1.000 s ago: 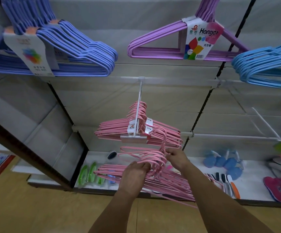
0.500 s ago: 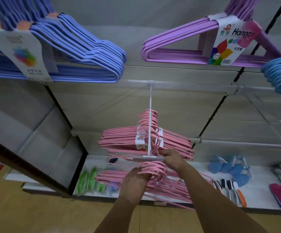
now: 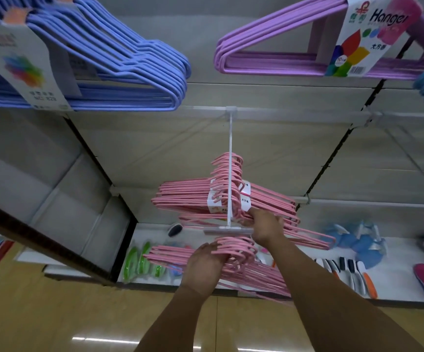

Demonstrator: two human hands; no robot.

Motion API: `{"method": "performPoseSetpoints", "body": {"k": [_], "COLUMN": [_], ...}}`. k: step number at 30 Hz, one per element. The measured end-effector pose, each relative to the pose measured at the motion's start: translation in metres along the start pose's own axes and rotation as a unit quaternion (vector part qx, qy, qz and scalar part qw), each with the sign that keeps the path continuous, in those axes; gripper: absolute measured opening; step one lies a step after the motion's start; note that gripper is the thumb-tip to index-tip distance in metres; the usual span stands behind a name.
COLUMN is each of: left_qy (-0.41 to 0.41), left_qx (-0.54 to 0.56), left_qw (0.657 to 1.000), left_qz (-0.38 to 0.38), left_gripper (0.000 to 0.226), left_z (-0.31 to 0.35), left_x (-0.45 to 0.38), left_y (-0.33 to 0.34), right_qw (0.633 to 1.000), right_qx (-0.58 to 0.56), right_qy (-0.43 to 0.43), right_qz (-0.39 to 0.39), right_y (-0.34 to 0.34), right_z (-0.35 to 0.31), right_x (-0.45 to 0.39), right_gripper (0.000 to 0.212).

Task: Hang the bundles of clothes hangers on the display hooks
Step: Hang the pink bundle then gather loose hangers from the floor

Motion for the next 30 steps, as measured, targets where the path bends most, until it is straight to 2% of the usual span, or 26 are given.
{"method": "performPoseSetpoints", "body": {"k": [3,5,7,8,9,10,12,13,15,19,20,22,26,30], "left_qy": [-0.002,-0.003,-0.007,-0.010,-0.013,-0.021,-0.041,-0.050,-0.055,-0.093,-0.105,-0.113,-0.105,-0.100], "left_qx": [-0.030,-0.054,-0.077,-0.082,-0.086,-0.090,-0.090,-0.087,-0.074,-0.048,-0.038,-0.029,-0.052,-0.054], "left_qw": [0.999,0.998,0.997,0.996,0.995,0.995,0.993,0.993,0.993,0.991,0.991,0.991,0.991,0.992], "left_qz": [-0.012,-0.015,-0.029,-0.033,-0.039,-0.048,-0.059,-0.059,-0.067,-0.079,-0.075,-0.073,-0.062,-0.057], "left_gripper": [0.042,0.044,0.045,0.045,0.044,0.041,0.037,0.038,0.044,0.052,0.051,0.052,0.064,0.063], "left_z": [0.005,0.010,0.017,0.018,0.021,0.023,0.026,0.027,0.034,0.038,0.037,0.038,0.045,0.048], "left_x": [0.002,0.003,0.005,0.006,0.007,0.009,0.013,0.014,0.018,0.026,0.028,0.029,0.028,0.030], "left_y": [-0.002,-0.004,-0.006,-0.004,-0.003,-0.002,-0.002,-0.004,-0.009,-0.009,-0.008,-0.010,-0.019,-0.025], "right_qw": [0.999,0.992,0.973,0.968,0.972,0.984,0.994,0.985,0.961,0.931,0.925,0.912,0.916,0.923], "right_qx": [-0.036,-0.029,-0.003,-0.002,-0.009,-0.027,-0.103,-0.148,-0.209,-0.294,-0.301,-0.318,-0.347,-0.355], "right_qy": [-0.006,-0.028,-0.063,-0.071,-0.066,-0.047,0.017,0.051,0.103,0.122,0.113,0.092,0.065,0.062], "right_qz": [0.033,0.118,0.224,0.242,0.225,0.171,-0.005,-0.078,-0.145,-0.180,-0.205,-0.241,-0.191,-0.136], "right_y": [0.006,-0.002,-0.014,-0.016,-0.014,-0.007,0.012,0.019,0.022,0.019,0.017,0.013,0.006,0.003], "right_z": [0.008,0.010,0.007,0.006,0.010,0.015,0.025,0.029,0.033,0.045,0.045,0.044,0.042,0.038], "right_x": [0.004,0.017,0.040,0.049,0.055,0.057,0.060,0.062,0.071,0.078,0.081,0.086,0.093,0.097], "right_gripper": [0.031,0.037,0.029,0.021,0.017,0.017,0.021,0.024,0.032,0.030,0.023,0.026,0.020,0.016]}}
Point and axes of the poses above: each hand's wrist, its own x-axis away from the middle knuckle, its own y-axis out of the palm, z = x × y, the point moved 4 cm from there along -x, towards the middle knuckle, and after that the axes turned 14 degrees about -x, right-handed, at the moved point
